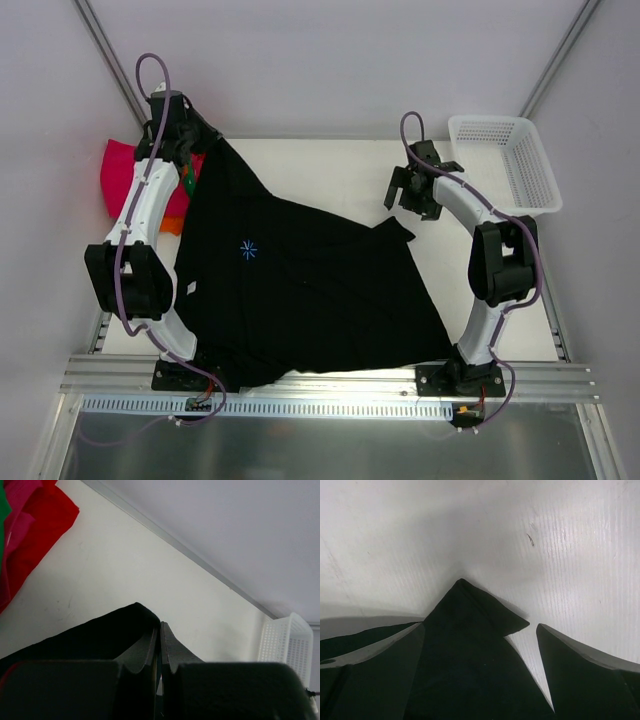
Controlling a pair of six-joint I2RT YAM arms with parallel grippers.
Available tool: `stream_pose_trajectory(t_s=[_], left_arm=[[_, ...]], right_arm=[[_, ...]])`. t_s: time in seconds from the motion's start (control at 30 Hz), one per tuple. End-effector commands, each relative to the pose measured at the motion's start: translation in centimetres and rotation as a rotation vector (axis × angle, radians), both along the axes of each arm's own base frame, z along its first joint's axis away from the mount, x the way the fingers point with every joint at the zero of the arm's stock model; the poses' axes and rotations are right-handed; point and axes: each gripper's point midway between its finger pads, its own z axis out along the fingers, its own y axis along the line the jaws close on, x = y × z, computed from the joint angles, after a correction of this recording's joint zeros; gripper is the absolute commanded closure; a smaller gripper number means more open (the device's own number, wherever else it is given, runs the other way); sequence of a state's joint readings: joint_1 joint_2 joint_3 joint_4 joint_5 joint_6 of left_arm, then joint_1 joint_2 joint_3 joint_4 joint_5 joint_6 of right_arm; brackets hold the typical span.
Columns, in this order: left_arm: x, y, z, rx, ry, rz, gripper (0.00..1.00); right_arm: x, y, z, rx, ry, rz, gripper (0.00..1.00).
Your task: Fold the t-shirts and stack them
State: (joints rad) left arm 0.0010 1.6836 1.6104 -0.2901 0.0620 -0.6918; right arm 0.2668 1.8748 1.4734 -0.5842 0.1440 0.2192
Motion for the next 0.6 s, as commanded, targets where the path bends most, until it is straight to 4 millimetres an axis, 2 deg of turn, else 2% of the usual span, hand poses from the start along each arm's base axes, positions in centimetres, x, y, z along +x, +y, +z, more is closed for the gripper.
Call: stream_pose_trajectory(t_s=[0.0,0.03,0.07,0.13,0.17,0.2,0.23,0.27,0.33,0.37,0.5,0.57], left_arm=[[-0.1,-0.8,5.3,-0.030,-0.124,-0.048,1.00],[0.1,-1.0,5.1,-0.039,-0.120,-0.056,1.00],[-0.1,-3.3,6.0,-0.049,-0.136,-0.122,1.00],[0.5,-4.9,6.4,-0.015,-0.156,-0.186,1.00],[0.7,-5.6,7.9,-0.005,-0.190,-0.204,1.00],[0.7,-6.6,8.2,0.013,-0.202,-0.229,1.00],[0.8,-6.9,8.8,0.022,-0.216,-0.230,1.00],[0.9,-7.0,10.2,0.031,-0.247,-0.228,1.00],[1.1,-7.2,11.1,0.033,-0.266,-0.231,1.00],[1.0,-7.3,12.4,0.036,-0.294,-0.236,1.00],[0.2,-7.5,14.6,0.066,-0.347,-0.241,1.00],[-0.2,-7.4,15.1,0.075,-0.357,-0.236,1.00]], right_arm=[[1.1,0.0,2.0,0.015,-0.032,0.017,0.00],[1.2,0.0,2.0,0.018,-0.032,0.015,0.00],[1.4,0.0,2.0,0.025,-0.033,0.013,0.01],[1.7,0.0,2.2,0.032,-0.037,0.016,0.01],[1.7,0.1,2.3,0.037,-0.039,0.019,0.01],[1.8,0.1,2.3,0.037,-0.042,0.020,0.00],[1.8,0.1,2.4,0.038,-0.041,0.023,0.01],[1.8,0.1,2.4,0.040,-0.041,0.023,0.01],[1.8,0.0,2.4,0.041,-0.040,0.028,0.01],[1.8,0.0,2.4,0.047,-0.038,0.030,0.01],[2.0,-0.1,2.1,0.060,-0.031,0.029,0.01],[2.0,-0.1,1.7,0.068,-0.021,0.028,0.00]])
